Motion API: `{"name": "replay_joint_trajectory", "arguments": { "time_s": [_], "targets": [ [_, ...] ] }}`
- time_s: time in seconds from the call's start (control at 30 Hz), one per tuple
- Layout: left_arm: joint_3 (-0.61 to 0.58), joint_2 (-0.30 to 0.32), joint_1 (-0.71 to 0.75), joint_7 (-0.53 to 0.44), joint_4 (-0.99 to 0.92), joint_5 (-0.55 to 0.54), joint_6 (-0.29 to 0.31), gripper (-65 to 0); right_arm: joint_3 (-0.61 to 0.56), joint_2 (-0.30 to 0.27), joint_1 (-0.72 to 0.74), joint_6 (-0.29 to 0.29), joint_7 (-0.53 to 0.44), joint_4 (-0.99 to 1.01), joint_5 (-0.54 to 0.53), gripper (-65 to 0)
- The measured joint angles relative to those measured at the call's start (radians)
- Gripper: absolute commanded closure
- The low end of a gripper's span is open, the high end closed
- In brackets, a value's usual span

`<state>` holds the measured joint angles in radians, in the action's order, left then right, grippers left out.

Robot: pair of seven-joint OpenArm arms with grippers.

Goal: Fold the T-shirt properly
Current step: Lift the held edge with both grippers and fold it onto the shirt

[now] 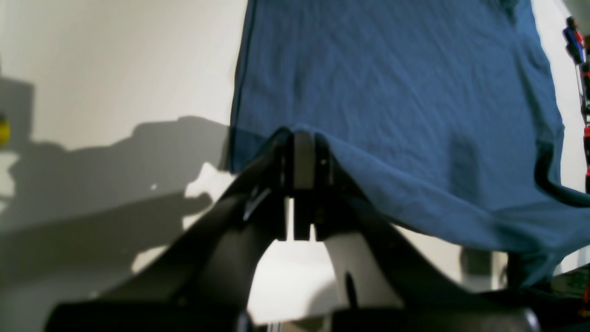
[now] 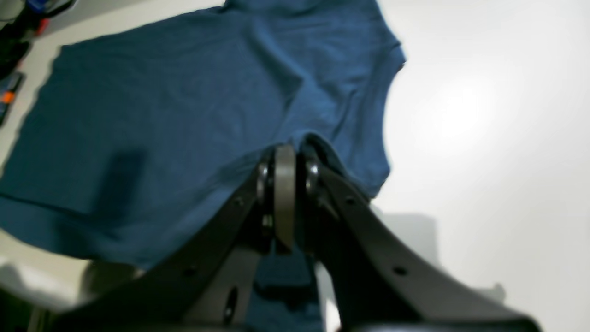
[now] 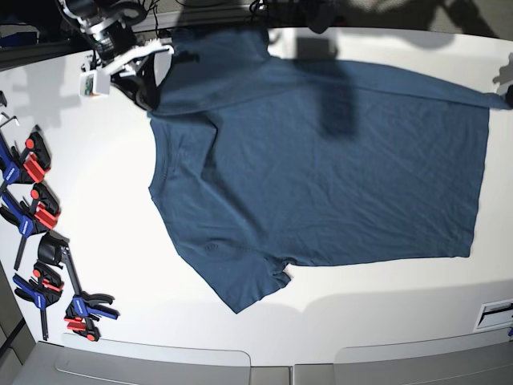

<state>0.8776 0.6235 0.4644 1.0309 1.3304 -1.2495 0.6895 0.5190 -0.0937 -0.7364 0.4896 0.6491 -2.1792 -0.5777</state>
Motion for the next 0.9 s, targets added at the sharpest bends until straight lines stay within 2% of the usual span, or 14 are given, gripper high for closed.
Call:
{"name": "replay_joint_trajectory", "arguments": {
  "time_s": [0.27,0.43,0.57,0.67,0.73,0.9],
  "targets": [
    [0.000,-0.003,-0.088,-0.066,0.000,0.148,0.000,0.0,0.000,0.000,0.094,0.000,-0.026,0.146,0.008,0.0],
    [0.000,-0.003,-0.093,-0.066,-0.001,0.152,0.000,0.0,0.000,-0.004,0.189,-0.003,-0.027,0.286,0.010,0.0],
    [0.000,-0.003,-0.094,-0.066,-0.001,0.152,0.001,0.0,-0.001,-0.032,0.245,0.000,-0.027,0.351,0.009,0.0],
    [0.000,-0.003,-0.094,-0.074,-0.001,0.156,0.002,0.0,-0.002,-0.058,0.275,0.000,-0.026,0.365,0.010,0.0],
    [0.000,-0.003,-0.094,-0.115,-0.001,0.197,0.003,0.0,-0.002,-0.068,0.286,0.001,-0.027,0.365,0.010,0.0],
    [0.000,-0.006,-0.103,-0.136,-0.001,0.233,0.003,0.0,-0.007,-0.073,0.302,0.000,-0.028,0.365,0.010,0.0]
  ]
}}
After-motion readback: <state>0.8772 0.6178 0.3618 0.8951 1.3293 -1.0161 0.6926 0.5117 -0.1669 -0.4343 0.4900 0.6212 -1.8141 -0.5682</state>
